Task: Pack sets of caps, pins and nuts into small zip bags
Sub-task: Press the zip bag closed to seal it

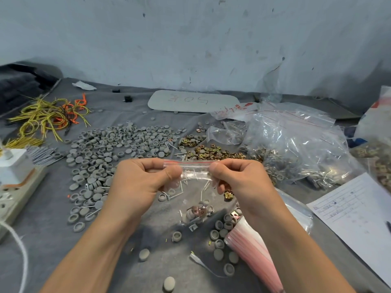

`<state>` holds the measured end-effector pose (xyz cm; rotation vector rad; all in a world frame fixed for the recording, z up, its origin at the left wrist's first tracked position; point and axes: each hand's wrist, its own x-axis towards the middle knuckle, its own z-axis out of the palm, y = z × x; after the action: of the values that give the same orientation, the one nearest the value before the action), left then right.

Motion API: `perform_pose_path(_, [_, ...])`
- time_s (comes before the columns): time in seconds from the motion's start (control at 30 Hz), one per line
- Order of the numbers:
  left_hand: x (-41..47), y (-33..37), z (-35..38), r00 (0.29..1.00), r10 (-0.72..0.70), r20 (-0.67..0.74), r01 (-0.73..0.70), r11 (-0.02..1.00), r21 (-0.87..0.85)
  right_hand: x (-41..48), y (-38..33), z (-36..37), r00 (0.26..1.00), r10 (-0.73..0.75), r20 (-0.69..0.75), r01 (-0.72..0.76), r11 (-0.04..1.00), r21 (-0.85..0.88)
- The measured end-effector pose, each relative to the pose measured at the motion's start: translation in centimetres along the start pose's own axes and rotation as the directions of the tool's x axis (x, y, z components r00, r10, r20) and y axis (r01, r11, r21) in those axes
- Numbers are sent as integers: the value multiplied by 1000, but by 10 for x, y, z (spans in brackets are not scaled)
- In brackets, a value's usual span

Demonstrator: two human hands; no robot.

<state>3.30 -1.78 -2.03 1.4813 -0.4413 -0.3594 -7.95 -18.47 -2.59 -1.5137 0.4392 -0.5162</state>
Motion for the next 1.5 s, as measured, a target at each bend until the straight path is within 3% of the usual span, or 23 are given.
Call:
perform_pose_path(0.43, [-4, -5, 13, 992, 27, -127, -30, 999, -17, 2, -1, 4, 999, -29, -27, 31, 996, 81])
perform_pose_path(0.7, [-3, -6, 10, 994, 31, -106, -30, 1000, 10, -2, -3, 6, 1000, -7, -4, 7, 1000, -22])
perform_pose_path(1.0, [-3, -10, 21, 999, 47, 4, -47, 999, 3, 0, 1, 16, 993, -98, 65, 99, 995, -17])
perform_pose_path(1.5, [-2, -12, 32, 994, 106, 42, -105, 994, -27, 2, 5, 18, 984, -167, 55, 166, 986, 15])
